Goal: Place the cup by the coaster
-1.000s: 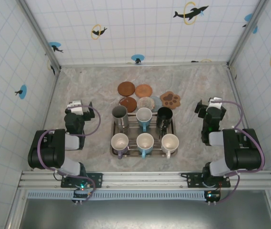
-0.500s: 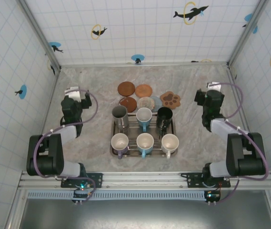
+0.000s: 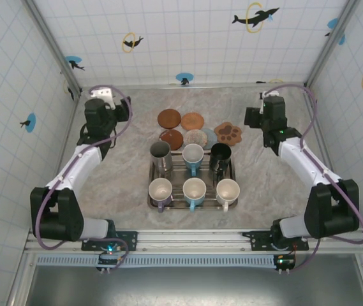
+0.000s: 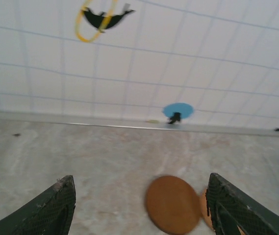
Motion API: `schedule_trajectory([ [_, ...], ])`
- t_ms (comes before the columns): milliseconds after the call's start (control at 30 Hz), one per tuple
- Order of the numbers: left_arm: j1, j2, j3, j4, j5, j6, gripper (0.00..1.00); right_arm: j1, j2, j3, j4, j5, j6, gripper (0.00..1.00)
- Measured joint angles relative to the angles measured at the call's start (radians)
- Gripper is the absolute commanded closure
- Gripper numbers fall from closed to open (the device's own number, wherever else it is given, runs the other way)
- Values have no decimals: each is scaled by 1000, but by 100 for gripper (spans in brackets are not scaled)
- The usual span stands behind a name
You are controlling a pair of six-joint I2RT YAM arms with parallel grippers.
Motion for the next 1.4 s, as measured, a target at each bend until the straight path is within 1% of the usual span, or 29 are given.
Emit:
schedule_trajectory([
  [100, -63, 0, 33, -37, 2, -18, 30, 8, 94, 97, -101, -21, 25, 24],
  [167, -87, 0, 36, -47, 5, -32, 31, 15, 154, 153, -161, -30, 37, 27],
  [300, -117, 2, 36, -58, 12, -65, 31, 39, 270, 251, -269, -37, 49, 27],
  [433, -151, 10, 37, -58, 16, -76, 31, 73, 358, 325, -340, -38, 57, 26],
  [700, -224, 68, 69, -68, 14, -84, 32, 95, 503, 447, -402, -58, 90, 23],
  [800, -241, 95, 105, -77, 11, -84, 31, 105, 544, 488, -417, -57, 94, 20],
  [967, -255, 128, 156, -89, 0, -84, 31, 131, 611, 560, -444, -53, 94, 20],
  [1100, -279, 145, 184, -95, -15, -84, 32, 140, 648, 588, -451, -49, 93, 19],
  [1267, -319, 181, 225, -119, -33, -91, 31, 140, 676, 599, -467, -27, 94, 15],
  [1400, -327, 198, 253, -122, -55, -92, 32, 141, 701, 623, -479, -19, 94, 14],
])
